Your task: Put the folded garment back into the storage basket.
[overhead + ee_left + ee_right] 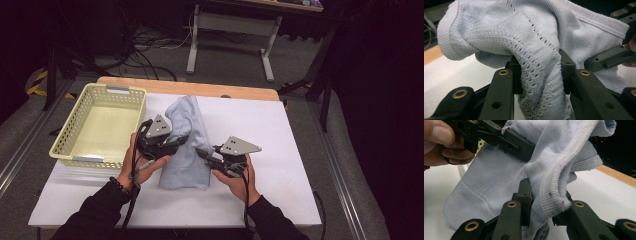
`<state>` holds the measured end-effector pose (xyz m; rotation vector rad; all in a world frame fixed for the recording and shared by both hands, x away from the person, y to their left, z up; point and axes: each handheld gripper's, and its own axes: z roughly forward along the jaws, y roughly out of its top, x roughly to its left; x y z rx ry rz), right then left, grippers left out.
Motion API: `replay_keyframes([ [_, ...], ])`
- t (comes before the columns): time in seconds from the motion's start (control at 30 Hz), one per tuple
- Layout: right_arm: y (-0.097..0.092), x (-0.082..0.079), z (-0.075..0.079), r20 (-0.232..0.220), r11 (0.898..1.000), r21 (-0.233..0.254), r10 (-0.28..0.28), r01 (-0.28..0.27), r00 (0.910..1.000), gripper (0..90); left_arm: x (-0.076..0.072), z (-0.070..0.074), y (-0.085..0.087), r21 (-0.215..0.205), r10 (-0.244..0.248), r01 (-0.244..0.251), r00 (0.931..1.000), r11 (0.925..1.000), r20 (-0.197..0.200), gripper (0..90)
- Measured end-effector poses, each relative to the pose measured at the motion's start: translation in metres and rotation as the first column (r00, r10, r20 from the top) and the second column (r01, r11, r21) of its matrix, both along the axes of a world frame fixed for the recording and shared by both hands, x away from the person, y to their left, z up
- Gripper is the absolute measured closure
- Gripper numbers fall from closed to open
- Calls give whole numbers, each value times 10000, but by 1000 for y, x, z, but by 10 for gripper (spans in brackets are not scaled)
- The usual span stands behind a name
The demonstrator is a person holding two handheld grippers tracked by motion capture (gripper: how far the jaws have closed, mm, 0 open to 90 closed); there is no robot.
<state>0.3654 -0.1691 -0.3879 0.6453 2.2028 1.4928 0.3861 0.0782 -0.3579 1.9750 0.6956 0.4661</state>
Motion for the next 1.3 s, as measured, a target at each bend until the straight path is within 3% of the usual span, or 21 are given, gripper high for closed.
replay_keyframes([
  [0.1,5,5,5,35,10000,47,45,-45,10000,728,3,8,5,94,135,-136,9999,9999,74,660],
  [0.4,28,16,23,241,9997,-142,193,-189,9995,729,6,22,27,-140,522,-522,9986,9985,4,662],
  [0.6,47,22,33,411,9991,-166,396,-390,9984,729,7,32,44,-99,887,-885,9958,9960,216,661],
  [0.83,67,30,34,454,9978,-102,657,-653,9968,730,7,35,63,20,1265,-1266,9918,9920,158,661],
  [1.1,92,39,35,253,9964,250,804,-810,9964,730,9,41,83,280,1709,-1716,9850,9848,255,660],
  [1.3,115,44,38,174,9954,466,831,-838,9964,730,10,44,99,421,2194,-2217,9742,9742,533,658],
])
